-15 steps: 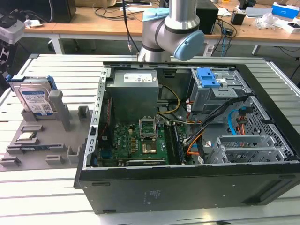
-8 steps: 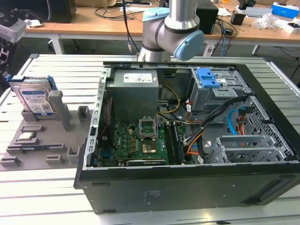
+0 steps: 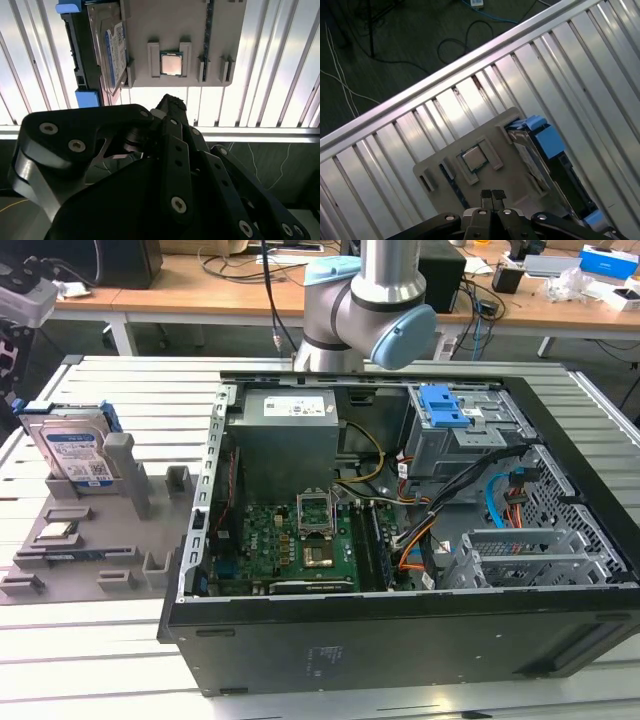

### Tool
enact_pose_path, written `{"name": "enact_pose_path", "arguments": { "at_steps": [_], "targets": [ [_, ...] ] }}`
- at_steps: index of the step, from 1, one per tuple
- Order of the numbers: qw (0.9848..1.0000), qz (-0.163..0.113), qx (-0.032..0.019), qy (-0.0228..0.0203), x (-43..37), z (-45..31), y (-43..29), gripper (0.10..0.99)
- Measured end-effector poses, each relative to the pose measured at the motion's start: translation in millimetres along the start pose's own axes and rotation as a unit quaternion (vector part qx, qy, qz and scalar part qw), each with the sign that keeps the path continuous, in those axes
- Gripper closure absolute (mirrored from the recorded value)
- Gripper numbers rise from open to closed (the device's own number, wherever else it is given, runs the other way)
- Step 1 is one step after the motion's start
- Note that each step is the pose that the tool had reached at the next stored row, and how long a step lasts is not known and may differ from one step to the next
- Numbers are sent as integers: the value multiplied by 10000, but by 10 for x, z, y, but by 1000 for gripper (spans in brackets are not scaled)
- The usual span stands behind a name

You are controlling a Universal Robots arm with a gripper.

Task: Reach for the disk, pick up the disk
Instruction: 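Pick up the disk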

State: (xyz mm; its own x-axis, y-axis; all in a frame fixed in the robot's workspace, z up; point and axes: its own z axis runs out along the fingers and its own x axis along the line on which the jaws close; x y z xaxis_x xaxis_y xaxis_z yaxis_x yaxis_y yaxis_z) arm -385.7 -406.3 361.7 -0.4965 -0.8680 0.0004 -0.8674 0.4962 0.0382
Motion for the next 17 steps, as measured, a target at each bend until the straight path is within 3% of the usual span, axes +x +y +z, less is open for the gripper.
{"name": "enact_pose_path", "arguments": {
  "at_steps": [8, 11, 17],
  "targets": [
    [9995, -325, 0, 13, 0, 0, 0, 980],
    [9986, -530, 0, 20, 0, 0, 0, 980],
    [9954, -959, 0, 37, 0, 0, 0, 980]
  ]
}}
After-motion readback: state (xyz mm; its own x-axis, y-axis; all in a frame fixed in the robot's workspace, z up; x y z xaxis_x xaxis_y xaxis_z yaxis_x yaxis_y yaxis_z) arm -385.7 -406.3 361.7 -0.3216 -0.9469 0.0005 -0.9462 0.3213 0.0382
